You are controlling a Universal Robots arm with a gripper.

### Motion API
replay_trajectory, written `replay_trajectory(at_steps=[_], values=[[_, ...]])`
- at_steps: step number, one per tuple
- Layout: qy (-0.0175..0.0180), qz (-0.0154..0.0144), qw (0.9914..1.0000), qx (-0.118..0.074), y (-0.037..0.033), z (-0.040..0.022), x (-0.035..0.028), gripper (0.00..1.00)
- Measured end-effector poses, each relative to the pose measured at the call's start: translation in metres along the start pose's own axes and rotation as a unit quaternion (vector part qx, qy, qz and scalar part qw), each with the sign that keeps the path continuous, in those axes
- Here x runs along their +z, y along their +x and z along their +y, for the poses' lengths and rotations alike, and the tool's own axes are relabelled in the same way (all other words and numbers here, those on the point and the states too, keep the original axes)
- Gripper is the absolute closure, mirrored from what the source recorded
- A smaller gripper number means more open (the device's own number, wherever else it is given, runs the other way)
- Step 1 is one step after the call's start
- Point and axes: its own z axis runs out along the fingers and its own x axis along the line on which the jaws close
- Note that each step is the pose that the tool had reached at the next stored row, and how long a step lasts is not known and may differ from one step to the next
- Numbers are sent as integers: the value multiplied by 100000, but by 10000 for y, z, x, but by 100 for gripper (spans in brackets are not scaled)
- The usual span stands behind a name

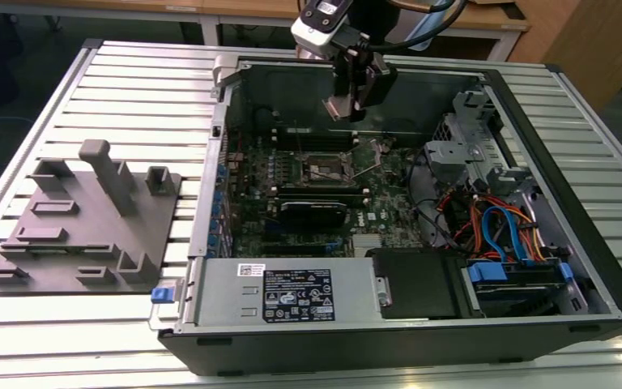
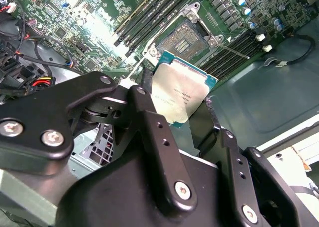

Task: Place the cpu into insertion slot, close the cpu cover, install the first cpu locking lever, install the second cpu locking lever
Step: 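Place the cpu into insertion slot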

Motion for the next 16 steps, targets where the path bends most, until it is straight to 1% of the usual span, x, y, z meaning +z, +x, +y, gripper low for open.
replay_trajectory(at_steps=[5, 7, 9, 10, 14, 16], values=[[-14, 3, 100000, 278, 0, 0, 5, 46], [-30, -47, 99987, 1608, -1, -1, 17, 46], [-44, -123, 99943, 3374, 0, -1, 35, 46], [-46, -143, 99924, 3892, 0, -1, 44, 46], [-24, -140, 99923, 3930, 2, -2, 85, 46], [17, -140, 99922, 3935, 2, -2, 91, 46]])
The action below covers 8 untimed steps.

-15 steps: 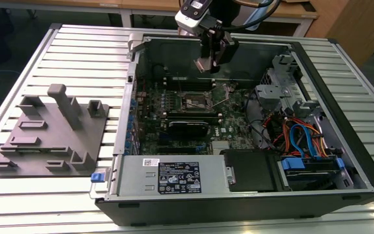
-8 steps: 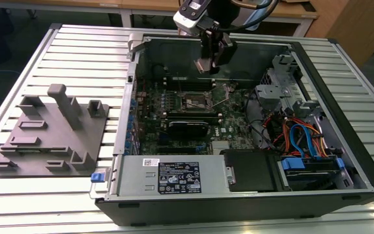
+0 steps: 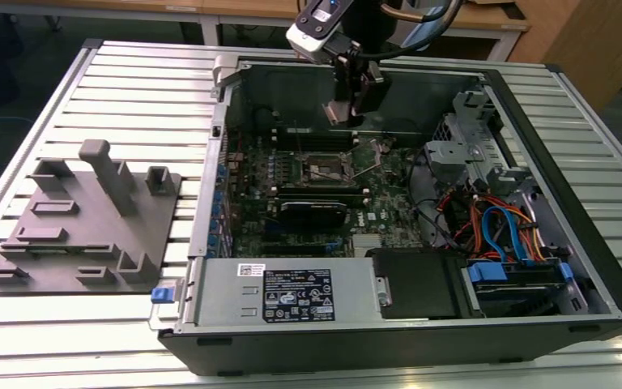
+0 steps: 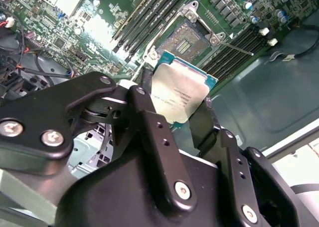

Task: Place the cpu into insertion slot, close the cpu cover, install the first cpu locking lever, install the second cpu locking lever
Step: 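Place the cpu into insertion slot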

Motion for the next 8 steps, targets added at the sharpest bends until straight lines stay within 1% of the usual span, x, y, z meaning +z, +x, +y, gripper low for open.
replay_trajectory(at_steps=[8], values=[[-6, 9, 100000, -3, 0, 0, 3, 46]])
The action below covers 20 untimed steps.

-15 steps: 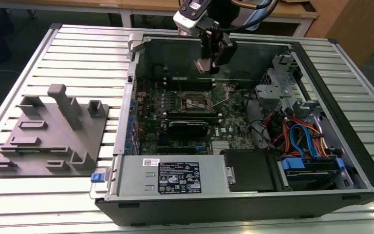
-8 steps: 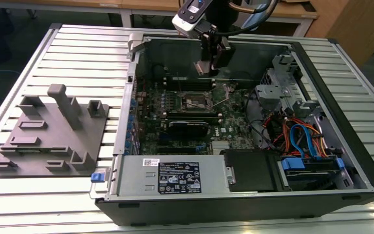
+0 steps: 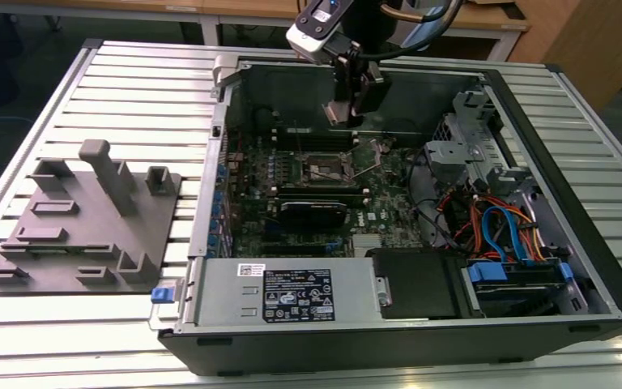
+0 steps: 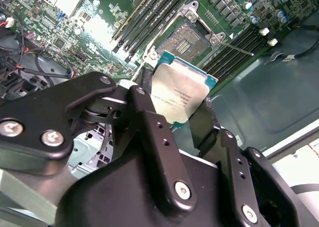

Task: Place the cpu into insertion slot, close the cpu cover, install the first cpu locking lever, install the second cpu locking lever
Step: 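Place the cpu into insertion slot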

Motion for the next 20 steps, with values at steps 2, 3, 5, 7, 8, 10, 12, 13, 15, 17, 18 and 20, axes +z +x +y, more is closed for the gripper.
replay_trajectory(at_steps=[2, 3, 5, 7, 8, 10, 12, 13, 15, 17, 18, 20], values=[[2, -1, 100000, 1, 0, 0, 3, 46], [3, -1, 100000, -2, 0, 0, 3, 46], [1, -2, 100000, 6, 0, 0, 3, 46], [2, -1, 100000, 28, 0, 0, 3, 46], [4, -3, 100000, 55, 0, 0, 3, 46], [2, -3, 100000, 141, 0, 0, 4, 46], [-1, -10, 100000, 223, 0, 0, 4, 46], [0, -10, 100000, 290, 0, 0, 5, 46], [-5, -21, 99998, 659, 0, 0, 6, 46], [-15, -57, 99988, 1563, 0, 0, 8, 46], [-27, -83, 99972, 2381, 0, 0, 9, 46], [-52, -146, 99913, 4173, 0, 0, 12, 46]])
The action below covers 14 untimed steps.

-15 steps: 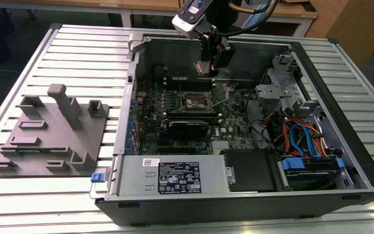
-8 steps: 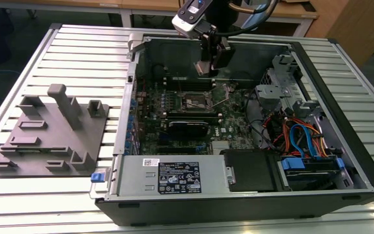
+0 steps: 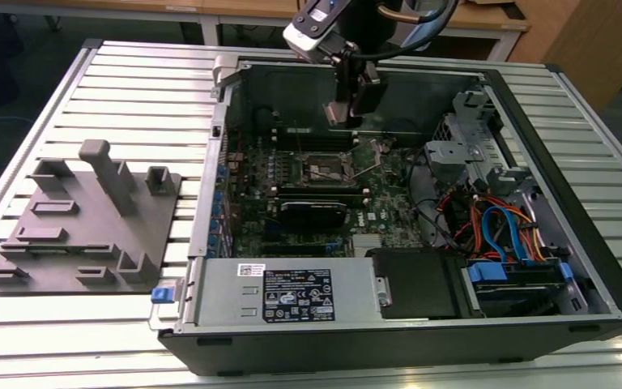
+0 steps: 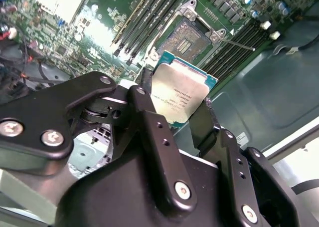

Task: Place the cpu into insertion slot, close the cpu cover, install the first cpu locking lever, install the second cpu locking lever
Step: 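Place the cpu into insertion slot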

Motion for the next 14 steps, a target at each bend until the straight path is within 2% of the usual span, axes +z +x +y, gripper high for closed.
replay_trajectory(at_steps=[3, 9, 12, 14], values=[[-19, -46, 99990, 1401, 2, 0, 8, 46], [-32, -94, 99968, 2537, 6, -2, 66, 46], [-61, -197, 99870, 5094, 6, -3, 105, 46], [-70, -237, 99812, 6131, 9, -4, 123, 46]])
